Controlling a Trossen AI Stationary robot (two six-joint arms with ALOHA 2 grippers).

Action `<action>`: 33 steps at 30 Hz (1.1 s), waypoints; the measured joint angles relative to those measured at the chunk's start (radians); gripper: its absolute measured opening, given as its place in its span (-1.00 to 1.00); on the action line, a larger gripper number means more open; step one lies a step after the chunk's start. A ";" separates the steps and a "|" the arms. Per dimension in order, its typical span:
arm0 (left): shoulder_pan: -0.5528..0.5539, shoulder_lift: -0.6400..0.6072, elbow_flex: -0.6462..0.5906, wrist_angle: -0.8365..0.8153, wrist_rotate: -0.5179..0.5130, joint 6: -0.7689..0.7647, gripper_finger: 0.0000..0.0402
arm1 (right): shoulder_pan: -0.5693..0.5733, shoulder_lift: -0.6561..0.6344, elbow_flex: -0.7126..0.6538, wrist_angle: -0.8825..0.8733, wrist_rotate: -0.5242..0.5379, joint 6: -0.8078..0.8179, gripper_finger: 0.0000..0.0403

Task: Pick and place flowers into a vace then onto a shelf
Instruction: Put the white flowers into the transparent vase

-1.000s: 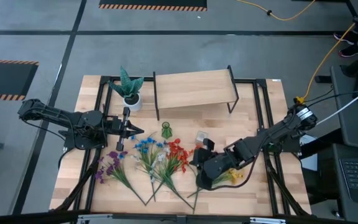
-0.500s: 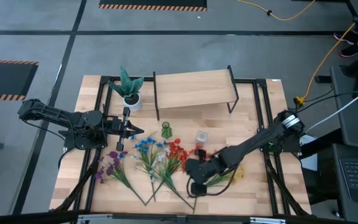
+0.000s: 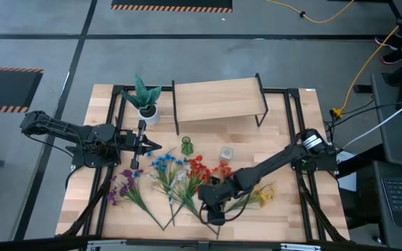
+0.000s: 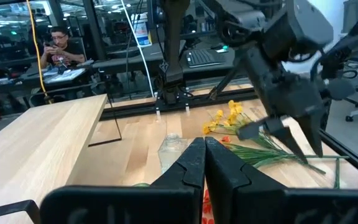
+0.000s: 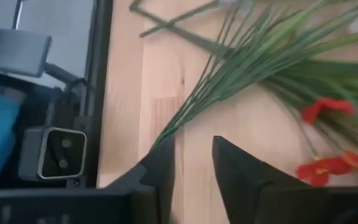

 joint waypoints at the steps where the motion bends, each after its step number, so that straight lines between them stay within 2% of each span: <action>1: 0.000 0.000 0.000 0.000 0.000 0.000 -0.97 | -0.003 0.007 0.000 0.007 -0.001 -0.003 -0.35; 7: 0.000 0.000 0.000 0.040 -0.023 0.000 -0.97 | -0.018 0.039 0.000 0.017 0.001 -0.003 -0.17; 14: 0.000 0.000 0.000 0.062 -0.143 0.000 -0.97 | -0.034 0.052 0.000 0.061 0.000 0.026 -0.02; 22: 0.000 0.000 0.000 0.078 -0.280 0.000 -0.97 | -0.048 0.108 0.000 0.131 -0.118 0.070 -0.04; 33: 0.000 0.000 0.000 0.075 -0.279 0.000 -0.97 | -0.072 0.114 0.000 0.151 -0.114 0.078 -0.04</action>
